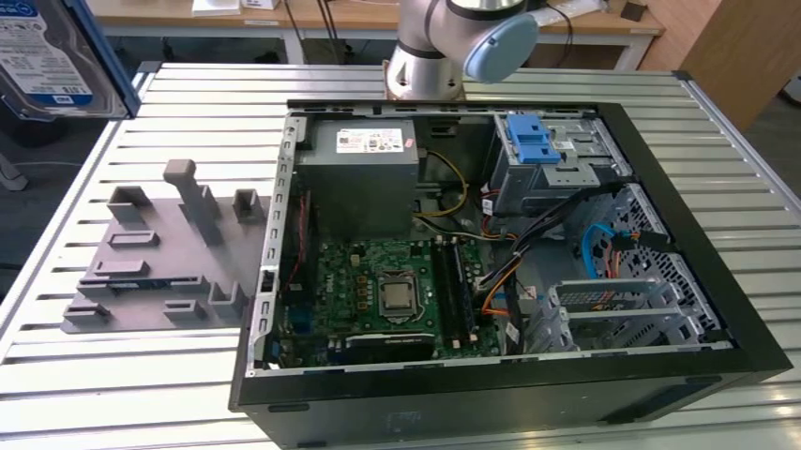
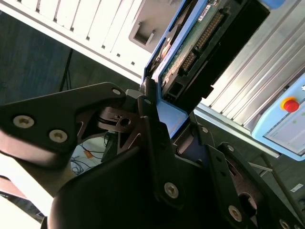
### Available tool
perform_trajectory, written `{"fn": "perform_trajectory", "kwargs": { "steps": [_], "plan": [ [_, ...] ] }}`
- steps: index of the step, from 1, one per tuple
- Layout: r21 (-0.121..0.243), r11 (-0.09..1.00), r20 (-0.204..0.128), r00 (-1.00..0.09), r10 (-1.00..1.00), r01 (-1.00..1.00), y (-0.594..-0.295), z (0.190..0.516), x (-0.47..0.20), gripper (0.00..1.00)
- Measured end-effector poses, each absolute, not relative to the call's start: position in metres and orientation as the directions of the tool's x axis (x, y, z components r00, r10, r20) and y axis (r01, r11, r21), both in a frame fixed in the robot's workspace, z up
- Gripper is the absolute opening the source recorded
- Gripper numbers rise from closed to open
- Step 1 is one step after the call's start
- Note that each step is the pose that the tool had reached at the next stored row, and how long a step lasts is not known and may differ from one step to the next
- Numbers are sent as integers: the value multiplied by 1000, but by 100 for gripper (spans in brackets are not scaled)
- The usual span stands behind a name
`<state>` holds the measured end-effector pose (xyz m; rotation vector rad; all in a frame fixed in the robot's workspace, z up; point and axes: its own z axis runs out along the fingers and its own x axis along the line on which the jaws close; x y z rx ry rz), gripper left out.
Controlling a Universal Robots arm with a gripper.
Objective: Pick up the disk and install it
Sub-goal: 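Pick up the disk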
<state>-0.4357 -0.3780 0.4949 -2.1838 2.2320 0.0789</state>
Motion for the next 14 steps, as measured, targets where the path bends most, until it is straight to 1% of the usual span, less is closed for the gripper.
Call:
{"fn": "perform_trajectory", "kwargs": {
  "steps": [14],
  "plan": [
    [26, 21, -48, -22, -999, -999, -383, 495, -408, 36]
  ]
}}
